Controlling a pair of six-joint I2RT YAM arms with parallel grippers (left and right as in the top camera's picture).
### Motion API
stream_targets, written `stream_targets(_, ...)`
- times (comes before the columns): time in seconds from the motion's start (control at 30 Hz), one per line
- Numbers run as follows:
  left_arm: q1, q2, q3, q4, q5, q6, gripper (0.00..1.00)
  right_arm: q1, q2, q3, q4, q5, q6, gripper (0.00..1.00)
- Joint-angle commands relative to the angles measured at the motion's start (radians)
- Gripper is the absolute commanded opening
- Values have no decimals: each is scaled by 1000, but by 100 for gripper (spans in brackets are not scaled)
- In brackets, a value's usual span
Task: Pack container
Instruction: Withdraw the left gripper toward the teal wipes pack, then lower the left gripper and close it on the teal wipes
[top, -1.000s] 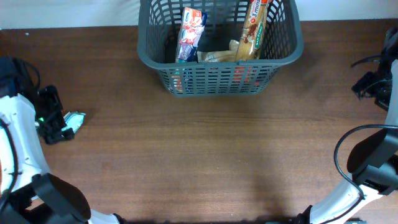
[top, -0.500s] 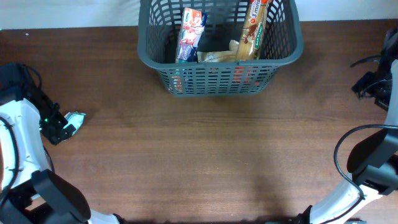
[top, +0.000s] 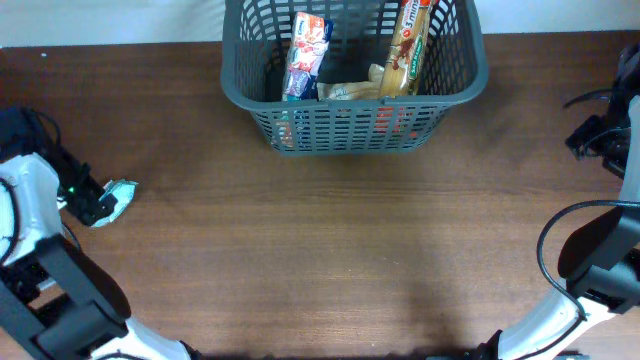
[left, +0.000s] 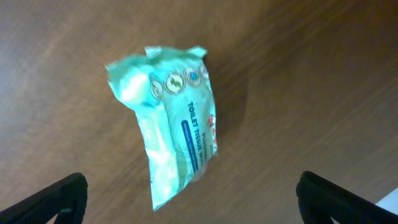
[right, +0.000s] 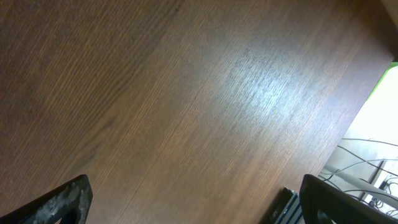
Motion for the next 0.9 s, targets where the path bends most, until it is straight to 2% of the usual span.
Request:
stream_targets(0.0, -6, 35, 28, 10, 33, -13, 100, -6, -7, -5, 0, -5, 11, 99)
stream_targets(0.53, -9, 170, 40, 10, -4, -2, 99, -6, -7, -5, 0, -5, 11, 99)
stream_targets(0.87, -9, 203, 40, 9, -96, 9, 99, -6, -7, -5, 0, -5, 11, 99)
